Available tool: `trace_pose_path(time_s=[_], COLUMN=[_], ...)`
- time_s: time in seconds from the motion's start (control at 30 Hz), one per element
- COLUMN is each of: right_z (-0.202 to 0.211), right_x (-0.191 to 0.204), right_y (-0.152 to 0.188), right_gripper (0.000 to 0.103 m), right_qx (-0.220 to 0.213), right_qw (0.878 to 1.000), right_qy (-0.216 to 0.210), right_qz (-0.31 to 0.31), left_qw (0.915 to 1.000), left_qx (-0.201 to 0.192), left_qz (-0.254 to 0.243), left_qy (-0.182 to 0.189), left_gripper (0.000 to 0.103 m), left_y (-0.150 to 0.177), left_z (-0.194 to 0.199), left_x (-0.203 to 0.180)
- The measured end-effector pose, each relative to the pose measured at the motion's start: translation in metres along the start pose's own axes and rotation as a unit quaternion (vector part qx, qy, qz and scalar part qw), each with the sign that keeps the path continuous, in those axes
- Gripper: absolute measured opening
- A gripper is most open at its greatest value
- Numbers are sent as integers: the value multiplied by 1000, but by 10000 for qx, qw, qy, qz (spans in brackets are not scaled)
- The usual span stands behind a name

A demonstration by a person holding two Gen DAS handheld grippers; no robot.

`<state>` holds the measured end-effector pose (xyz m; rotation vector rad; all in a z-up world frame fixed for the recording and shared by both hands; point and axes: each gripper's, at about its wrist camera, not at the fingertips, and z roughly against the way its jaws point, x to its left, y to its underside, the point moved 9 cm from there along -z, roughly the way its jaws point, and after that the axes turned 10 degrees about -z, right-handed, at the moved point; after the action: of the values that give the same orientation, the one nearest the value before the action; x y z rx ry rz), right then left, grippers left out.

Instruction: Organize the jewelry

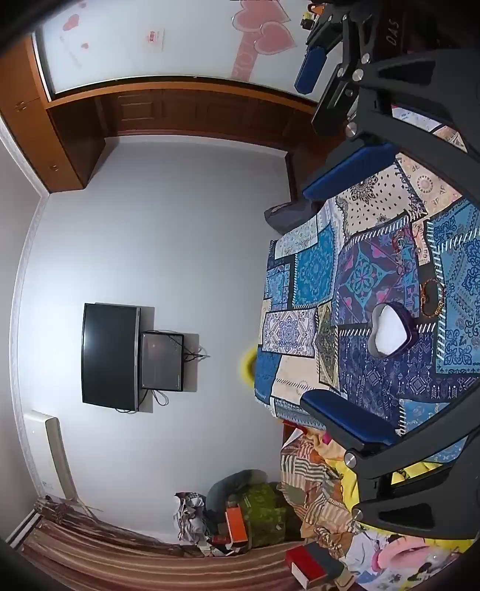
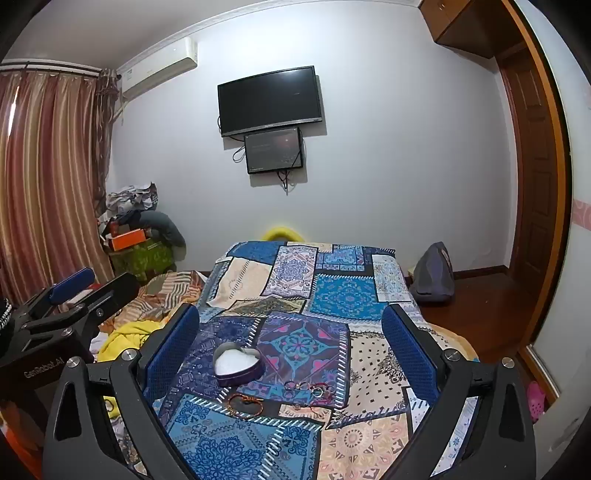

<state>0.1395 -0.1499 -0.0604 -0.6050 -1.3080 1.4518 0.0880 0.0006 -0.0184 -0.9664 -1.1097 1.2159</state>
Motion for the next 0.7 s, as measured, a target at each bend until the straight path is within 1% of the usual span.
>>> trace_pose_path(time_s=[0.07, 0.1, 0.2, 0.3, 0.43, 0.7], right_z=[0, 0, 0, 3, 2, 0], right_x=[0, 1, 2, -1, 0, 1], right_y=[0, 0, 0, -2, -3, -1], right_gripper=[98, 98, 98, 98, 98, 98], right_qx=[2, 1, 1, -8, -2, -14], right_qw=[10000, 10000, 10000, 10000, 10000, 10000], right_qy=[-9, -10, -15, -15, -19, -16], right_qz=[-15, -18, -18, -32, -39, -22], left_qw=[10000, 10000, 10000, 9999, 9999, 10000], left_qx=[-4, -10, -12, 1, 1, -17], left_qz=[-7, 5, 14, 97, 73, 53], left_qy=[-24, 38, 50, 79, 89, 47], left_gripper=[103, 103, 103, 103, 103, 103], left_y=[-1, 3, 4, 2, 3, 2], left_z=[0, -1, -2, -1, -4, -2], left_x=[0, -4, -7, 4, 6, 2])
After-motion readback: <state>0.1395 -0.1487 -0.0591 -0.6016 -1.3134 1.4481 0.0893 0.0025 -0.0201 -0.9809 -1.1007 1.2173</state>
